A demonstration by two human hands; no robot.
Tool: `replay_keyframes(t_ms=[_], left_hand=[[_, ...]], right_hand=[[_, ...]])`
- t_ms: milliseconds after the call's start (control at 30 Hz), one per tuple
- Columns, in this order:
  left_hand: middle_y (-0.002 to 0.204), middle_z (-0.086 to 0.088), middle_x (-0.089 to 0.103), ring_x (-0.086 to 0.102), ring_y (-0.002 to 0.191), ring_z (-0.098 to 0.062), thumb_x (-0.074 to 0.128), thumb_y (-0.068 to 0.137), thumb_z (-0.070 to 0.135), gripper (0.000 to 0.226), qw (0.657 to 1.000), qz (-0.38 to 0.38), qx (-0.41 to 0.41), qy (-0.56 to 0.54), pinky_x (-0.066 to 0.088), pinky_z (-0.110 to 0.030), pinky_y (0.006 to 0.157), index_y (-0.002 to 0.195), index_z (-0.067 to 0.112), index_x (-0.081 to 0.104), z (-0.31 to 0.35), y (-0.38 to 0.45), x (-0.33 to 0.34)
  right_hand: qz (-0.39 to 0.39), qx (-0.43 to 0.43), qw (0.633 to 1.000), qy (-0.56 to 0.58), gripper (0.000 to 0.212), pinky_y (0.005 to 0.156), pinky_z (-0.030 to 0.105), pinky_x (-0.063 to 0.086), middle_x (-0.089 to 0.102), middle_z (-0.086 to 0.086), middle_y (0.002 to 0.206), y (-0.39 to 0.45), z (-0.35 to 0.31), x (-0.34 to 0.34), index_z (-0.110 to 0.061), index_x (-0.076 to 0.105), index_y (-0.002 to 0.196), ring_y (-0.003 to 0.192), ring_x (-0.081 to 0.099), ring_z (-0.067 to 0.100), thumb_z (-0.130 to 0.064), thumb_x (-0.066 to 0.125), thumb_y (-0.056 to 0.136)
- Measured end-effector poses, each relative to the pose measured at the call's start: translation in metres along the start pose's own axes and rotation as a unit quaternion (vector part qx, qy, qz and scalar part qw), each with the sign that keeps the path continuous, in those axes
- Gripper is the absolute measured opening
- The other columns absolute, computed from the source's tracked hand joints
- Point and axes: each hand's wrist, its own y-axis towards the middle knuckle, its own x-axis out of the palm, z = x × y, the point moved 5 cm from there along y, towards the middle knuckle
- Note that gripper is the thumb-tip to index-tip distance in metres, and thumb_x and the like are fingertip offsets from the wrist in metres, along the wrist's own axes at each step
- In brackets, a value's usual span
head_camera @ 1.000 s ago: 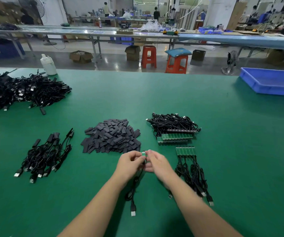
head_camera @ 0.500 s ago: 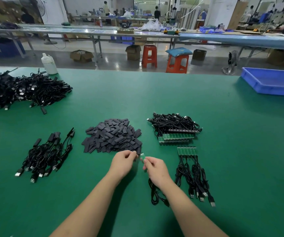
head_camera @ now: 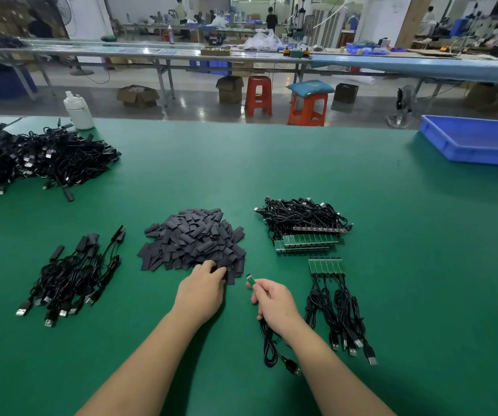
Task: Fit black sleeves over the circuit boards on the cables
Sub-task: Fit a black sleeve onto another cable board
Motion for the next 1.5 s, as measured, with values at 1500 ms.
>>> replay_keyframes(t_ms=[1500], left_hand=[[0.106,0.009,0.062,0.059,0.102,-0.017,0.057,0.095,0.035,0.026,0.996,-0.030,0.067,-0.046,0.045,-0.029,0.076,0.120,0.034,0.065,-0.009,-0.018,-0.016]], right_hand=[[-0.140,0.030,0.989,0.029,0.028,0.060,0.022,0.052,0.057,-0.002,0.079,-0.006,-0.014,-0.005,-0.018,0.065,0.126,0.054,0.044,0.006,-0.018,0.047,0.104]])
